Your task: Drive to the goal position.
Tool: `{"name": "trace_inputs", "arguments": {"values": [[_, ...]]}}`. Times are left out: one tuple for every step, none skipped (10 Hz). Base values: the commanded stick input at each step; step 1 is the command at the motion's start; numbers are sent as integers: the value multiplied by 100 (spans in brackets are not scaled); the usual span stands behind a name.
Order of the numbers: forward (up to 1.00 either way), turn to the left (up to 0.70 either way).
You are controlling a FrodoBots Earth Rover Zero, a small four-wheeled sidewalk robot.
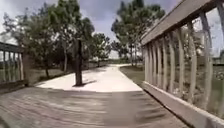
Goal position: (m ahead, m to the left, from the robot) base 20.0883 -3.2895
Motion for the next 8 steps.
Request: {"name": "trace_inputs", "arguments": {"values": [[70, 0], [70, 0], [70, 0], [70, 0], [70, 0], [70, 0], [70, 0], [70, 0]]}}
